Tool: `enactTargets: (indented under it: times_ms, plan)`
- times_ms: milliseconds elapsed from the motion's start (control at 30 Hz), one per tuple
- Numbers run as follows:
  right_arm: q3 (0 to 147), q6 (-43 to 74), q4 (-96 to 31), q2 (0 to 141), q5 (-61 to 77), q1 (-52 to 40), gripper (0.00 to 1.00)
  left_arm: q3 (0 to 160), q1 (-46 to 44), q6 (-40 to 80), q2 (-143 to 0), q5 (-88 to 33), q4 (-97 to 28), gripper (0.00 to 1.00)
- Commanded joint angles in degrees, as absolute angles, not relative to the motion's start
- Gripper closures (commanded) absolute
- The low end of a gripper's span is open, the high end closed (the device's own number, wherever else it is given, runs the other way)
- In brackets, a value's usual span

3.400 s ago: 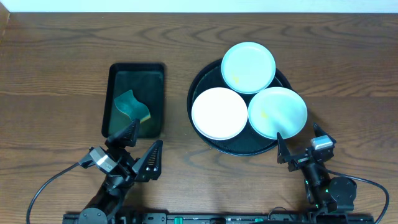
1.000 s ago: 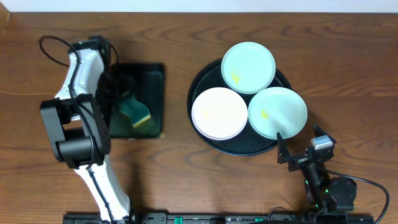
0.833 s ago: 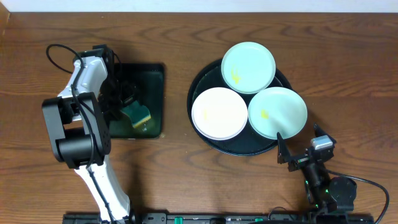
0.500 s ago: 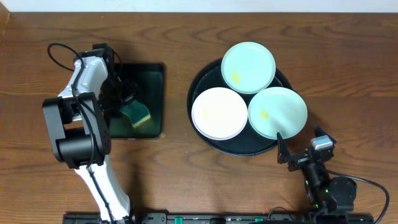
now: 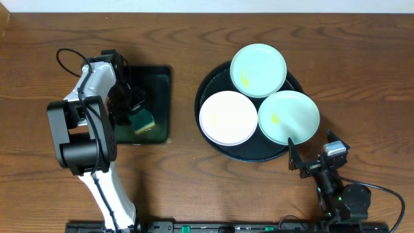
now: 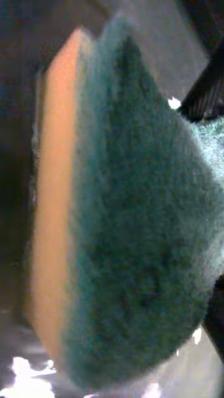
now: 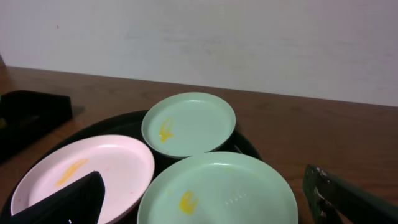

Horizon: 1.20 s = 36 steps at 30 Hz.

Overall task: Clean dirty plates on tray and stack at the side
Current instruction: 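Lower the left gripper and grasp the green-yellow sponge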

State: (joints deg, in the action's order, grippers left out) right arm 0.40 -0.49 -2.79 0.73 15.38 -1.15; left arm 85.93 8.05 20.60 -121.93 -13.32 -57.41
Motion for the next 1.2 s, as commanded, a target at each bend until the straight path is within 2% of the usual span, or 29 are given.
enactTargets:
  times_ms: [0,67,100,167,233,333,367,400,433,467,700,767,833,933,1000,1033,1167]
  plan:
    - [0.32,-0.91,-3.03,0.67,15.00,-1.83,0.01,84.97,8.45,19.73,-122.04,-12.16,-56.99,0.47]
    - [0.32,-0.91,-3.05,0.67,15.00,-1.83,0.01,84.97,8.49,19.73,-122.04,-12.12,-56.77,0.54]
    - [0.32,-0.93,-3.03,0.67,15.00,-1.83,0.01,84.97,8.49,19.73,-122.04,-11.84,-56.64,0.64]
    - [0.32,-0.91,-3.03,0.67,15.00,-1.83,0.01,84.97,8.49,19.73,-122.04,-10.72,-56.62,0.75]
    - [0.32,-0.91,-3.05,0.67,15.00,-1.83,0.01,84.97,8.49,19.73,-122.04,-9.39,-56.64,0.79]
    - [0.32,-0.91,-3.03,0.67,15.00,-1.83,0.01,84.97,8.49,19.73,-122.04,-8.88,-56.49,0.79]
    - [0.32,-0.91,-3.03,0.67,15.00,-1.83,0.01,84.97,8.49,19.73,-122.04,-8.88,-56.18,0.62]
    - [0.32,-0.91,-3.05,0.67,15.00,-1.83,0.01,84.97,8.49,19.73,-122.04,-8.88,-55.90,0.34]
    - [0.32,-0.91,-3.03,0.67,15.00,-1.83,0.01,84.97,8.49,19.73,-122.04,-8.88,-55.53,0.16]
    - [0.32,-0.93,-3.03,0.67,15.00,-1.83,0.01,84.97,8.49,19.73,-122.04,-8.86,-55.29,0.08]
    - [0.32,-0.93,-3.03,0.67,15.00,-1.83,0.01,84.97,8.49,19.68,-122.04,-8.01,-54.50,0.07]
    - [0.32,-0.91,-3.03,0.67,15.00,-1.83,0.01,84.99,8.49,19.68,-122.04,-8.01,-54.48,0.25]
    - [0.32,-0.91,-3.05,0.67,15.00,-1.83,0.01,85.45,8.49,19.70,-122.04,-8.05,-54.81,0.51]
    - [0.32,-0.91,-3.03,0.67,15.00,-1.83,0.01,86.67,8.49,19.70,-121.95,-8.05,-56.18,0.66]
    - [0.32,-0.93,-3.03,0.67,15.00,-1.83,0.01,88.14,8.49,19.73,-121.69,-8.08,-57.49,0.87]
    - [0.32,-0.91,-3.03,0.67,15.00,-1.83,0.01,88.86,8.49,19.73,-121.43,-8.10,-58.13,0.92]
    - [0.32,-0.91,-3.03,0.67,15.00,-1.83,0.01,91.46,8.49,19.73,-119.33,-8.10,-60.93,0.92]
